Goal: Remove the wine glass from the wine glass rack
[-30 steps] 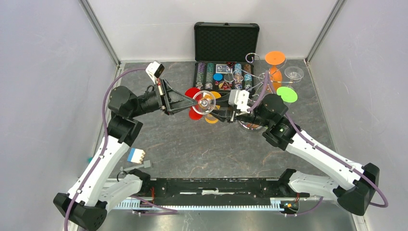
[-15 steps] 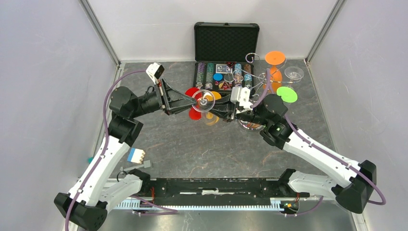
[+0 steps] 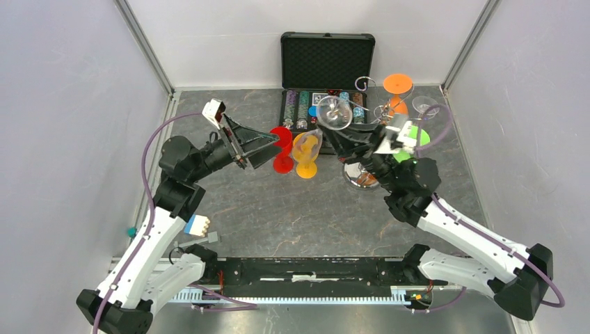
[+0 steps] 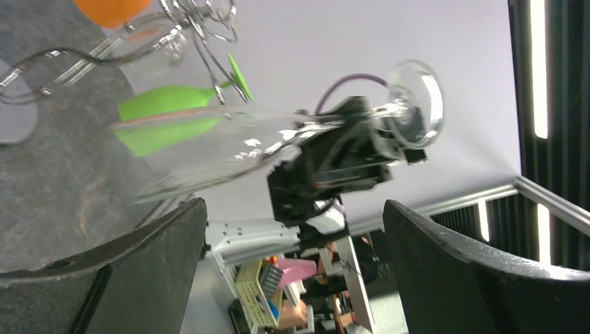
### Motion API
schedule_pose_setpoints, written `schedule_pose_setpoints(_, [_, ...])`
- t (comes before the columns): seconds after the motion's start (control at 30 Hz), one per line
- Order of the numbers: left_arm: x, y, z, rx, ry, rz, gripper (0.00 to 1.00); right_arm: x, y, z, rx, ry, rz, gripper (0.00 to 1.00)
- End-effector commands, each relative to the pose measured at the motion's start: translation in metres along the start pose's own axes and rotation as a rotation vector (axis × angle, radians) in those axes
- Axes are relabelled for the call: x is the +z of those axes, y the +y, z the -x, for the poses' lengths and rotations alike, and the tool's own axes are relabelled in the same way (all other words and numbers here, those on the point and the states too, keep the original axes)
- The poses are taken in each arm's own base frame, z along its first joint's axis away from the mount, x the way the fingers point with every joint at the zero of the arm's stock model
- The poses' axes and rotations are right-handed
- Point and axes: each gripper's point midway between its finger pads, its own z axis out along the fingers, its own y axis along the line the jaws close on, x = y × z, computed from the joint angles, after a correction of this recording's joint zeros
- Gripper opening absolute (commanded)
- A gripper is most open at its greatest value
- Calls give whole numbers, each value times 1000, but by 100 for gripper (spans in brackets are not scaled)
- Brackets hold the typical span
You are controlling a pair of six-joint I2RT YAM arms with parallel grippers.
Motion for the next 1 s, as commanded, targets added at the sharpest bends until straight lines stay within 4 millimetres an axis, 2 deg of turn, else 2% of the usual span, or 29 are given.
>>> schedule_pose_setpoints(0.0, [1,9,14,76,-100,-18,100,-8,-25,94,156,-341,-174,0])
schedule_pose_setpoints(0.1, [2,1,11,69,-84,-84,100,-10,-26,111,253,-414,-176,0])
schedule_pose_setpoints(0.23, [2,-11,5,49,-39,-142,100,-11,-30,120,336,-472,-194,0])
schedule_pose_setpoints(0.43, [-4,-42,0,61,-2,-285,90,-10,-44,116,425,-499,-265,0])
schedule_pose_setpoints(0.73, [-3,-45,0,56,6,-327,78,0,-38,107,520,-480,-224,0])
schedule_pose_setpoints(0.97, [-4,-45,0,44,6,-336,81,-6,-38,109,535,-516,-218,0])
